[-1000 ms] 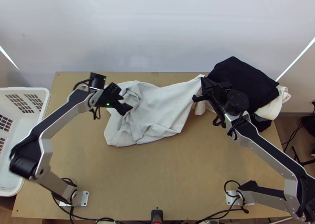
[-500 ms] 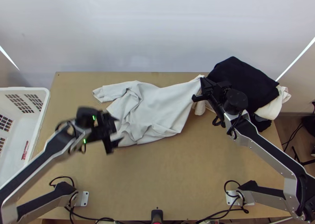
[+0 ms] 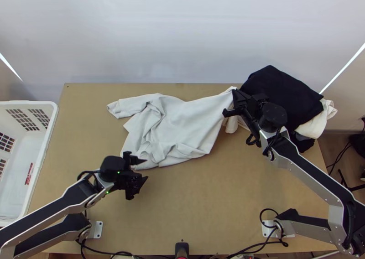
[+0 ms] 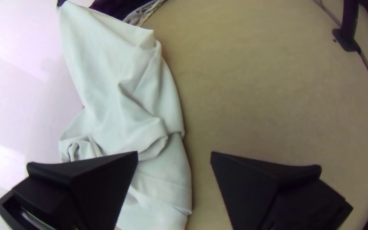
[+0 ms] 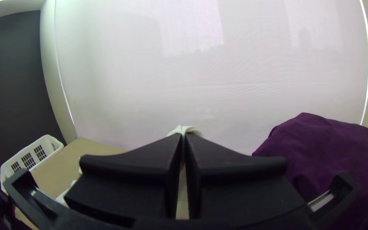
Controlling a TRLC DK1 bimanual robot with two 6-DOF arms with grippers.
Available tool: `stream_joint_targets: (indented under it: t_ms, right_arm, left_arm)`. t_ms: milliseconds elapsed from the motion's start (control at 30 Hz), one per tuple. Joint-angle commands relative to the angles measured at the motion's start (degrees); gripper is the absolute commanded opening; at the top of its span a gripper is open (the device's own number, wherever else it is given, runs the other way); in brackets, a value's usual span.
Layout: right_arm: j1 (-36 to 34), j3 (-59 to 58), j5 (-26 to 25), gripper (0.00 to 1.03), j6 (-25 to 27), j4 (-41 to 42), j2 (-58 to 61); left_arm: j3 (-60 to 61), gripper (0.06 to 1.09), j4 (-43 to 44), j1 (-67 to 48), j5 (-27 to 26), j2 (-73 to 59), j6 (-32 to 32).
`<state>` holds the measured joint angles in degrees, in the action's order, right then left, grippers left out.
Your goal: Fold the t-shirt
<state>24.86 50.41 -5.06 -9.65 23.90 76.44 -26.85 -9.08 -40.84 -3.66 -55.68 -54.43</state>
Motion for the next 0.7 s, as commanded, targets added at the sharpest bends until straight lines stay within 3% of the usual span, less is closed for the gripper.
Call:
stream_joint_targets:
  t_ms: [0, 667]
  right_arm:
    - [0.1, 0.6, 0.1, 0.03, -0.3, 0.0, 0.1]
    - [0.1, 0.5, 0.0, 0.03, -0.5, 0.0, 0.1]
  left_arm:
    - [6.3, 0.41, 14.4, -4.9, 1.7, -3.9, 1.3]
    - [5.1, 0.47, 23.9, 1.0, 1.8, -12.6, -1.6]
